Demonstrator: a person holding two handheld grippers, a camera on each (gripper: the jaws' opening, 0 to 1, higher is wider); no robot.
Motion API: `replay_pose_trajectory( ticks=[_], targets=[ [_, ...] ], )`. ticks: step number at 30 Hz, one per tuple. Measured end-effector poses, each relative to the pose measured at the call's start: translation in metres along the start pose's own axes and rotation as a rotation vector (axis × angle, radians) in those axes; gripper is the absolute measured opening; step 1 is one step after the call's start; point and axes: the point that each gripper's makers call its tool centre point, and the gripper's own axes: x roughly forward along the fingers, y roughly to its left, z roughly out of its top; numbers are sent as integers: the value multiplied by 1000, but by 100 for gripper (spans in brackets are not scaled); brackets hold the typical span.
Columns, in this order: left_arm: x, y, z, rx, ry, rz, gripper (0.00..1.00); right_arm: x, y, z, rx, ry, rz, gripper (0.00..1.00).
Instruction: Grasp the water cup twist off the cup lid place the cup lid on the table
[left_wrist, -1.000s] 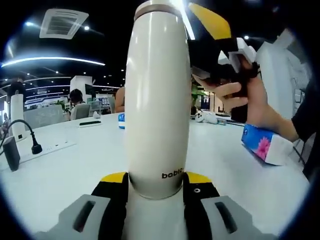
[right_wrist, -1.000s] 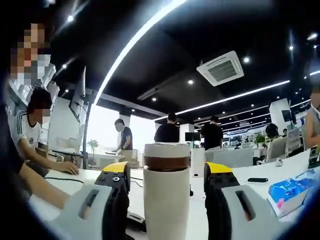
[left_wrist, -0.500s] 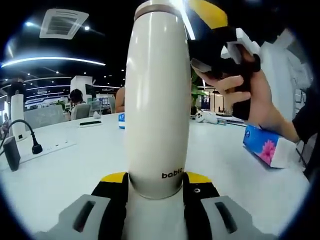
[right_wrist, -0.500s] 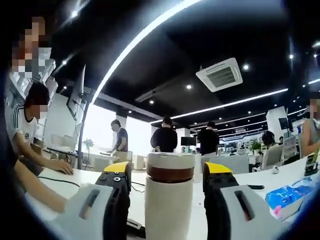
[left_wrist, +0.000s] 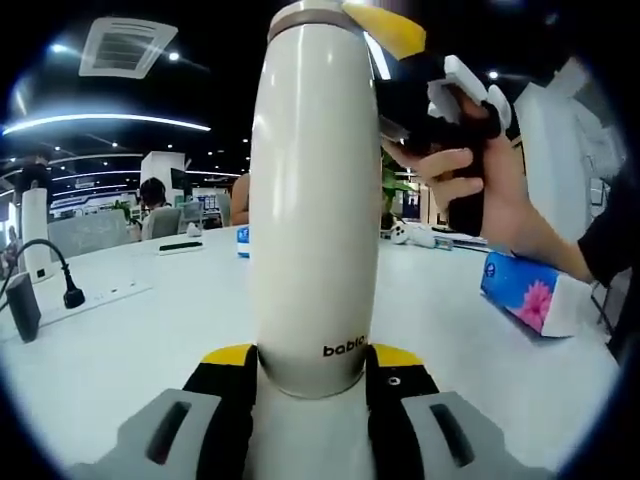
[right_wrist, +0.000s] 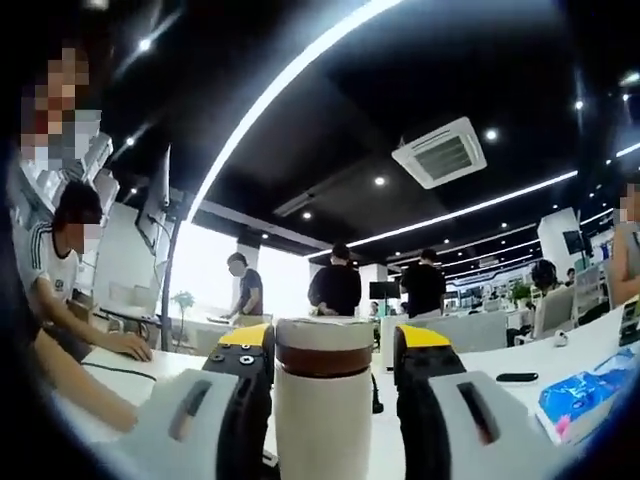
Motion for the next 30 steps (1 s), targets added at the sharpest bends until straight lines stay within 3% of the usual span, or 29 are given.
replay_pose_trajectory(
  ticks=[5,14,30],
  targets=[
    [0,0,0,-1,1,-1,45,2,5,-2,-8,4,39,43],
    [2,0,-1,-1,1,-1,45,0,4,-2,-10,-22,133,43],
    [3,-1,-1,-3,1,0,45,0,2,-4,93,-59,225,43]
  ],
)
